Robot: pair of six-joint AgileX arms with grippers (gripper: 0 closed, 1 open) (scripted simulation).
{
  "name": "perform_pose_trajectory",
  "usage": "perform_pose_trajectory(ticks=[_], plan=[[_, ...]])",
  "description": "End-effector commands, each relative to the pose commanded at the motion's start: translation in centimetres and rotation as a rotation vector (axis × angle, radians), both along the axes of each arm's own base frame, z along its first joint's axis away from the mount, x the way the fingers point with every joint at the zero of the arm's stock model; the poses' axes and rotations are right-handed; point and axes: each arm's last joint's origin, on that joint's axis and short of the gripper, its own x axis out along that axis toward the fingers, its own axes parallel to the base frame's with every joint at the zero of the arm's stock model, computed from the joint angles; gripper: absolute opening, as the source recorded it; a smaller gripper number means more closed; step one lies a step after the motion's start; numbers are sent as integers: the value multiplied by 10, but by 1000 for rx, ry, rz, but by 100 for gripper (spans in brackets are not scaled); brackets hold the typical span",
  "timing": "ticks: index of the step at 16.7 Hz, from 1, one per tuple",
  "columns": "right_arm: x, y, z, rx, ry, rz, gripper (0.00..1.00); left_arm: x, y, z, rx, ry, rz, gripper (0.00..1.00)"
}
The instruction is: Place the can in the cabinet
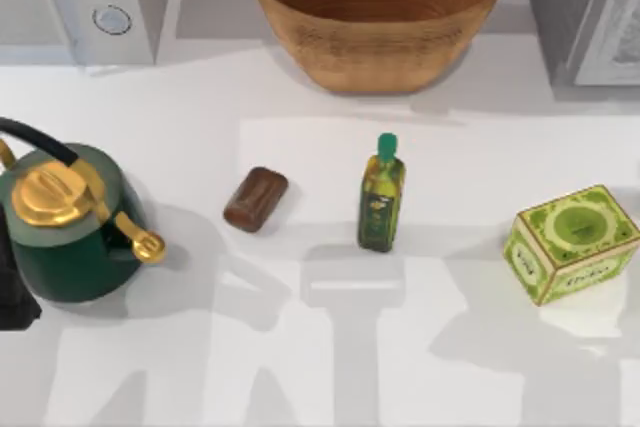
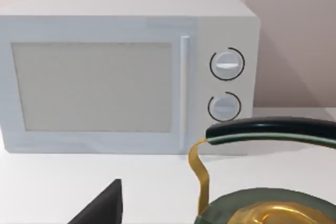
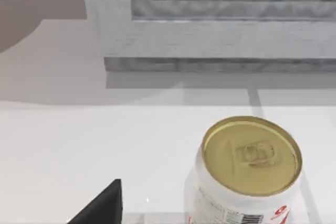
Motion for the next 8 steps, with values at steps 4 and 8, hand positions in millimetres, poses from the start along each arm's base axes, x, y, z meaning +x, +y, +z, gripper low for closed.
perform_pose_trajectory(ticks=[4, 8], plan=[[27, -8, -31, 11, 98, -2, 100, 0, 0, 0, 0, 0, 0, 100], [35, -9, -50, 19, 148, 13, 100, 0, 0, 0, 0, 0, 0, 100]])
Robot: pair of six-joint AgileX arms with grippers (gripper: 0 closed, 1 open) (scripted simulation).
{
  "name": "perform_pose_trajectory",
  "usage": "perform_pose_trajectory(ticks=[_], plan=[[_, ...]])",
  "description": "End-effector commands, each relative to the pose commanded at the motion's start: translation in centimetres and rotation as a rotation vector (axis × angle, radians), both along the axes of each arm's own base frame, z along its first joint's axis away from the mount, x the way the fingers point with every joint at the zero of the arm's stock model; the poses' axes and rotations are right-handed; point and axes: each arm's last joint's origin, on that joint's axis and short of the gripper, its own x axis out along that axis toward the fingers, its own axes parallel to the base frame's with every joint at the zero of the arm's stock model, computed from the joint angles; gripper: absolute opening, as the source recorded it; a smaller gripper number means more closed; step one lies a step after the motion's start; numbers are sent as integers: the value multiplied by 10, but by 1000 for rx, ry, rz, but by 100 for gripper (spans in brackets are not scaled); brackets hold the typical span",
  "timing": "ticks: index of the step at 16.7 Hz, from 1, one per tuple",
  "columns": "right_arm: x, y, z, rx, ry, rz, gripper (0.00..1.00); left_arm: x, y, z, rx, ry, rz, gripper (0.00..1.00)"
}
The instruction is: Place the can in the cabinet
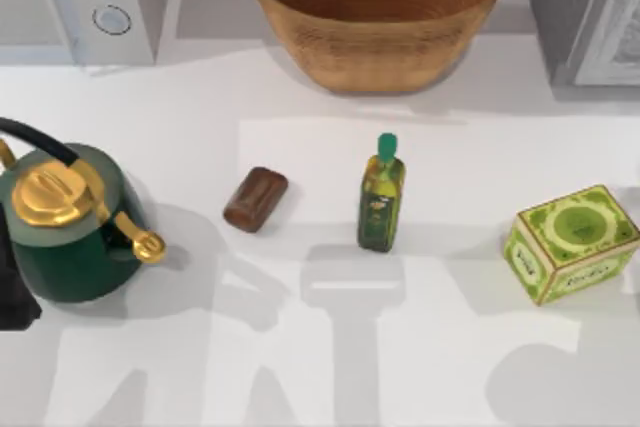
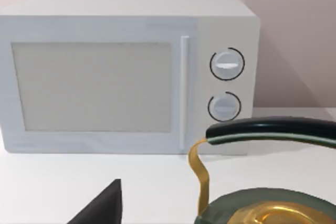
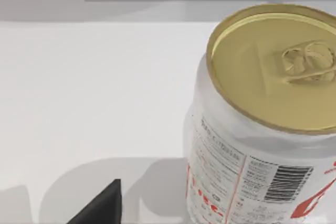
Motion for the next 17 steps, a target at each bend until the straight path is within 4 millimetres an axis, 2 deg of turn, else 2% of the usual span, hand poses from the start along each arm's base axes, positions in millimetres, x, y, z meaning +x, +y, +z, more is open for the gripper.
perform_pose_trajectory(ticks=[6, 12, 17], plan=[[-1, 1, -1, 1, 5, 1, 100, 0, 0, 0, 0, 0, 0, 100], [25, 2, 9, -2, -20, -18, 100, 0, 0, 0, 0, 0, 0, 100], [52, -4, -18, -1, -3, -18, 100, 0, 0, 0, 0, 0, 0, 100]])
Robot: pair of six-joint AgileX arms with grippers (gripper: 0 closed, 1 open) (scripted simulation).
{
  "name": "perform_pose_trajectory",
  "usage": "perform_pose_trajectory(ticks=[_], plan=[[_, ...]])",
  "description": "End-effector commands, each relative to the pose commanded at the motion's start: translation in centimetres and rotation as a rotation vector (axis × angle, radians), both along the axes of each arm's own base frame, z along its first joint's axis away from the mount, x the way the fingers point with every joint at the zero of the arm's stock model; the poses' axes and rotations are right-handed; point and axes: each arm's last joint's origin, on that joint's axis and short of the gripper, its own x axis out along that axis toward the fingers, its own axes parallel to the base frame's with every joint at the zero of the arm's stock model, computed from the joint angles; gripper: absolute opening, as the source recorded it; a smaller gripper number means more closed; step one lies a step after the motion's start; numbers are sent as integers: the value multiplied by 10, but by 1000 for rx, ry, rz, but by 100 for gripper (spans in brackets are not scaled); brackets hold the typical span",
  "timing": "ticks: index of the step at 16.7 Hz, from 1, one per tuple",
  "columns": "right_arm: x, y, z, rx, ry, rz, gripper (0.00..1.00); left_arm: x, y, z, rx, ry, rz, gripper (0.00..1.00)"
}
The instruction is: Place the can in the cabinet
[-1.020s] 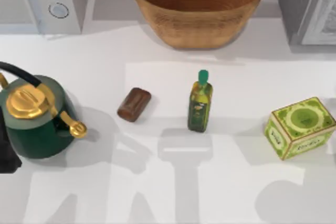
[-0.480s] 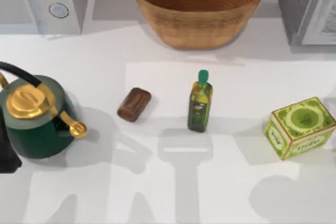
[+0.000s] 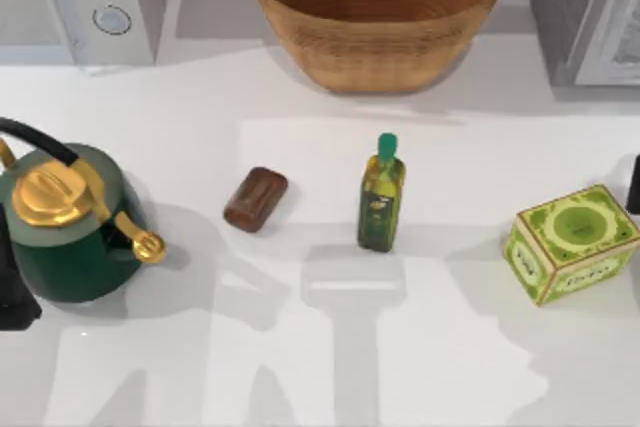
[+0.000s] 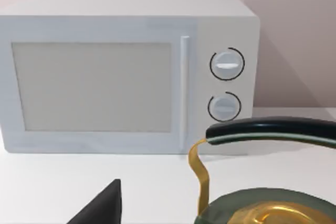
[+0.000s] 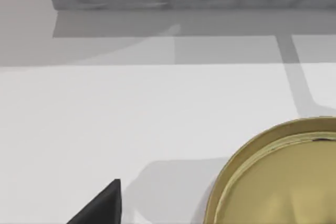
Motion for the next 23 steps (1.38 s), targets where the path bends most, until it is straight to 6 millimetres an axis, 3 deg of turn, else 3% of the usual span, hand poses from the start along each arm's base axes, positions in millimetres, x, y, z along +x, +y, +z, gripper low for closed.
perform_pose_trajectory(ticks=[3, 7, 20, 23], plan=[[1, 4, -11, 2, 6, 20, 100, 0, 0, 0, 0, 0, 0, 100], [1, 4, -11, 2, 6, 21, 100, 0, 0, 0, 0, 0, 0, 100], [1, 4, -11, 2, 6, 21, 2, 0, 0, 0, 0, 0, 0, 100], [1, 4, -11, 2, 6, 21, 0, 0, 0, 0, 0, 0, 0, 100]])
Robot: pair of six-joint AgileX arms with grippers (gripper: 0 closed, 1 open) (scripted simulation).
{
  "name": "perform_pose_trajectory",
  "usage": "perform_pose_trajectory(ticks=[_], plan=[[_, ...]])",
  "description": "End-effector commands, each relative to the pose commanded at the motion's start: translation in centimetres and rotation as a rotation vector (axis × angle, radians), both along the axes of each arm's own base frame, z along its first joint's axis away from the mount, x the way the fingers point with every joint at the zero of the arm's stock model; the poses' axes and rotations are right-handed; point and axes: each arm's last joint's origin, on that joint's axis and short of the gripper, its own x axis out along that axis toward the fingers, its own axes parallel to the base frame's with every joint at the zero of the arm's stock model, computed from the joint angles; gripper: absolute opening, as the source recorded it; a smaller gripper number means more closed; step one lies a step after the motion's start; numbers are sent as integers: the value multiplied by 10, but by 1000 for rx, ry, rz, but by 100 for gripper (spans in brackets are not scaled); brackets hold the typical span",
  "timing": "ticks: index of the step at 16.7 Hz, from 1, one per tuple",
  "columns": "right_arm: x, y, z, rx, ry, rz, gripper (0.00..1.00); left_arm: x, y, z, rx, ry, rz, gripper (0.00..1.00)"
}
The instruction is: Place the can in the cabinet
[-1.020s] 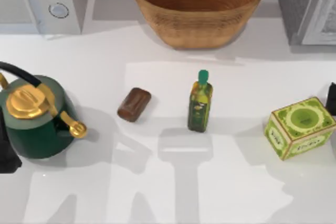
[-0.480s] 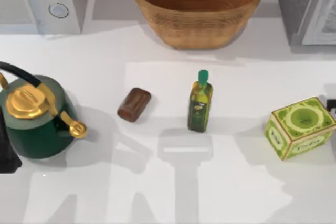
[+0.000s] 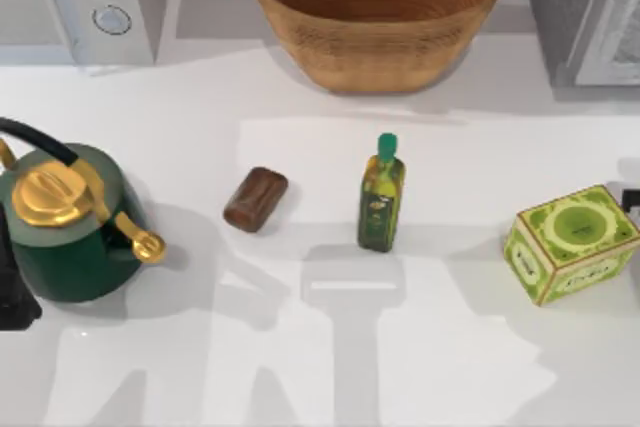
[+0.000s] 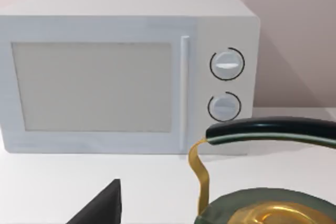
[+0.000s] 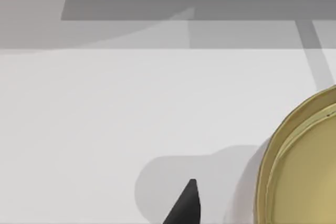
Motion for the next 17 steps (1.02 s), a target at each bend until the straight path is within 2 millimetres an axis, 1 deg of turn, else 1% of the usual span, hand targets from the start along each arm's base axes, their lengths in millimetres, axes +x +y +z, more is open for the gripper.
perform_pose_trajectory(ticks=[7, 8, 9, 10, 11, 13, 14, 16, 17], plan=[[0, -1, 1, 0, -1, -4, 0, 0, 0, 0, 0, 0, 0, 100], [3, -3, 4, -1, -9, -14, 0, 0, 0, 0, 0, 0, 0, 100], [8, -5, 12, -4, -26, -25, 0, 0, 0, 0, 0, 0, 0, 100], [15, -7, 23, -7, -52, -33, 0, 0, 0, 0, 0, 0, 0, 100], [24, -8, 39, -10, -84, -36, 0, 0, 0, 0, 0, 0, 0, 100], [38, -7, 81, -15, -153, -37, 0, 0, 0, 0, 0, 0, 0, 100], [42, -6, 103, -16, -177, -38, 0, 0, 0, 0, 0, 0, 0, 100], [40, -5, 140, -17, -181, -41, 0, 0, 0, 0, 0, 0, 0, 100], [36, -4, 152, -16, -165, -39, 0, 0, 0, 0, 0, 0, 0, 100]])
